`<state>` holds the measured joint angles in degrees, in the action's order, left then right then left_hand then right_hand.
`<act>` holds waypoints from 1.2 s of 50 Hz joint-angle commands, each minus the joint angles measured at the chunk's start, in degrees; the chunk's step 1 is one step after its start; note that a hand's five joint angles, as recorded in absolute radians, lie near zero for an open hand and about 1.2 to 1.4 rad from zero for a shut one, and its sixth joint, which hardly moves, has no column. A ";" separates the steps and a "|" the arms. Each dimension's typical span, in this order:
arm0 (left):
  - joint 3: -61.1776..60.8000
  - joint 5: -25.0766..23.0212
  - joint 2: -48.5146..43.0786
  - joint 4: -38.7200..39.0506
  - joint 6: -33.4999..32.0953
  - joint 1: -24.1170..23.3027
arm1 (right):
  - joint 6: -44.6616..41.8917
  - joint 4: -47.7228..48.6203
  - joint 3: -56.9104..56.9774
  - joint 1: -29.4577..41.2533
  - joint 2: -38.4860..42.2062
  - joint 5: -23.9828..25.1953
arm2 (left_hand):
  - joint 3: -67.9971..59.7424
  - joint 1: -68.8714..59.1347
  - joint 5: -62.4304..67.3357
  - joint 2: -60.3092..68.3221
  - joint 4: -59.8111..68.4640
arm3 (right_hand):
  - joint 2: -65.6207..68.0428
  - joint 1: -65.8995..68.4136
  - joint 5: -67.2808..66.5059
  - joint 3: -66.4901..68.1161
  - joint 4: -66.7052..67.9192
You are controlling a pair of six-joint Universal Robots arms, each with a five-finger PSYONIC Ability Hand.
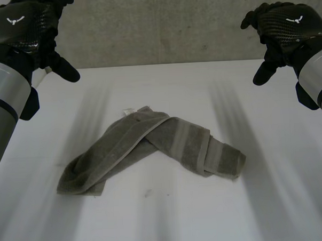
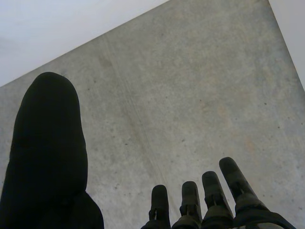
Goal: Fold the towel.
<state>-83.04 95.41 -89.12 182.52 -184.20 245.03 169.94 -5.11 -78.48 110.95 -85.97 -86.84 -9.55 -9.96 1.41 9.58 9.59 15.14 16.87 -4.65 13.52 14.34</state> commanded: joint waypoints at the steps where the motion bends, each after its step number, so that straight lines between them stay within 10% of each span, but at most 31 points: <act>1: 0.95 -0.14 -4.22 -0.50 -0.11 -0.16 | -3.98 -2.09 -0.18 0.93 1.76 2.38 | -3.69 -3.29 1.83 3.67 3.66 | -5.14 -6.87 4.65 -3.52 -4.34; 14: -9.40 3.81 -16.08 -4.03 1.21 0.97 | 8.04 -2.71 6.76 6.38 19.08 4.40 | -6.05 -5.64 4.19 6.02 6.01 | -5.14 -6.87 4.65 -3.52 -4.34; 21: -18.72 6.10 -16.26 1.85 1.30 2.82 | 12.26 3.16 17.72 6.91 33.99 15.72 | -6.38 -5.98 4.52 6.36 6.35 | -5.14 -6.87 4.65 -3.52 -4.34; 37: -26.39 6.54 -19.33 8.46 0.95 2.56 | 16.03 4.05 40.76 9.02 59.06 16.44 | -17.15 -16.74 15.29 17.12 17.11 | -3.89 -5.63 3.40 -2.28 -3.09; 48: -26.30 6.63 -19.86 15.32 0.24 3.00 | 17.10 2.74 48.07 9.29 64.61 16.44 | -52.64 -52.24 50.78 52.62 52.61 | 24.21 22.48 -24.70 25.83 25.01; 52: -25.60 6.54 -21.88 15.32 -0.37 3.09 | 17.18 2.56 49.39 9.29 64.61 16.00 | -70.38 -69.97 68.52 70.35 70.34 | 64.74 63.01 -65.23 66.36 65.54; 60: -20.25 6.37 -20.22 15.49 -2.65 2.83 | 15.78 3.00 46.85 9.02 51.81 12.06 | -70.45 -70.04 68.59 70.42 70.41 | 64.86 63.13 -65.35 66.48 65.66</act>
<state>-107.79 101.93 -110.85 198.18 -185.14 248.10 186.99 -2.53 -29.14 120.24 -23.74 -71.68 -68.30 -66.62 57.62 68.48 68.34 75.40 65.73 -51.97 76.38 77.33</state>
